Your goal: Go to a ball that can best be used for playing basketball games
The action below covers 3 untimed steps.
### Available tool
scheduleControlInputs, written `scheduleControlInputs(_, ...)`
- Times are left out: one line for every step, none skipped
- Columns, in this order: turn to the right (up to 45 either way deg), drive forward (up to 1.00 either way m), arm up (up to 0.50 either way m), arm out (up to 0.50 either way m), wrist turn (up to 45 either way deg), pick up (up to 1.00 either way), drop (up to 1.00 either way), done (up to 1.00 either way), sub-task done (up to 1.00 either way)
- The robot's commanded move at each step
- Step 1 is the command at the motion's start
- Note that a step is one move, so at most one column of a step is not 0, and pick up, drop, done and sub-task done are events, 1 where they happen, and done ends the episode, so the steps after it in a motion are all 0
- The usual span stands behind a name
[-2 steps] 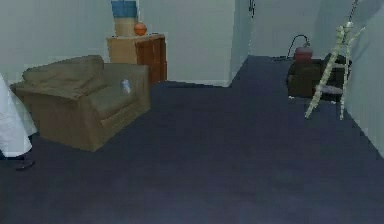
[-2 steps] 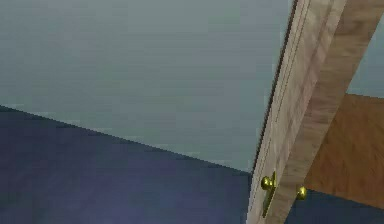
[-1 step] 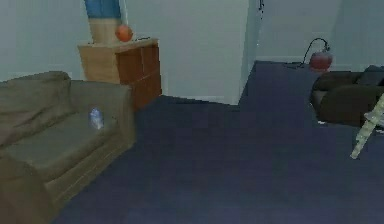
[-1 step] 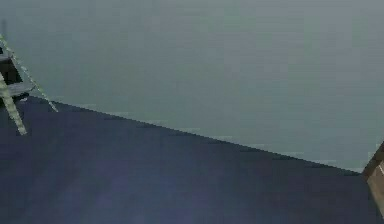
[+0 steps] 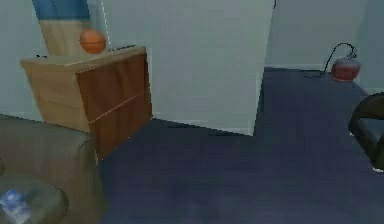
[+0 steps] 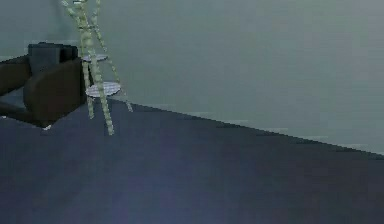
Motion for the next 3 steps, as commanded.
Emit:
scheduleControlInputs(0.0,1.0,0.0,0.0,0.0,0.0,0.0,0.0,0.0)
scheduleControlInputs(6.0,0.0,0.0,0.0,0.0,0.0,0.0,0.0,0.0)
scheduleControlInputs(0.0,0.2,0.0,0.0,0.0,0.0,0.0,0.0,0.0)
